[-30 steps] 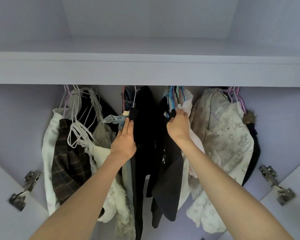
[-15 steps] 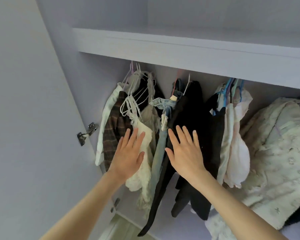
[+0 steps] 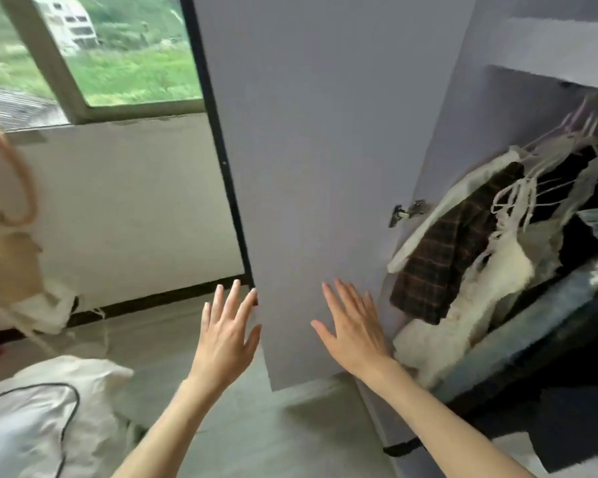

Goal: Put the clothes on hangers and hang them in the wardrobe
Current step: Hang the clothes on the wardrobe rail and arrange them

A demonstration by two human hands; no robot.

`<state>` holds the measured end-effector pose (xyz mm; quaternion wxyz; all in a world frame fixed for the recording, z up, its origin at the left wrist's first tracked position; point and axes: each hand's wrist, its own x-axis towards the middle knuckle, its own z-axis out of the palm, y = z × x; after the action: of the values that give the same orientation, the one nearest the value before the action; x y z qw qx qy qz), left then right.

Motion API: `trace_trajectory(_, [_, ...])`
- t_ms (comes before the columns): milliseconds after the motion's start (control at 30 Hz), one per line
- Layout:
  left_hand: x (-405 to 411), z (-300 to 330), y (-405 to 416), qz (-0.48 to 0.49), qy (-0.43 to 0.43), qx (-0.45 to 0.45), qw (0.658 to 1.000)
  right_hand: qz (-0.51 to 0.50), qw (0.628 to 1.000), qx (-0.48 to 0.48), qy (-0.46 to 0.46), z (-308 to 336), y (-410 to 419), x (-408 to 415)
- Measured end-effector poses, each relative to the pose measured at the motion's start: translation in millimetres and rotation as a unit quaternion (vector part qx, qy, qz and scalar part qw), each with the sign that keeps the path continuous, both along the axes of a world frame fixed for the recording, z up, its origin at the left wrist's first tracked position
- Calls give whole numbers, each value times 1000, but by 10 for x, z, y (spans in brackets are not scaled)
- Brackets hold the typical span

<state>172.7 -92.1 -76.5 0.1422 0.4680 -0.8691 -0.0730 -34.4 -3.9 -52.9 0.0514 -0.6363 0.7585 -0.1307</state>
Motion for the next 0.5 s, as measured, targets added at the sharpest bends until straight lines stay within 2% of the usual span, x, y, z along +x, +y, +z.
trace_trajectory(200, [1625, -132, 368, 216, 32, 30, 975, 155, 988, -18, -10, -49, -531, 1640])
trace_trajectory(500, [3999, -355, 1258, 458, 17, 87, 884, 369, 929, 20, -23, -336, -512, 4247])
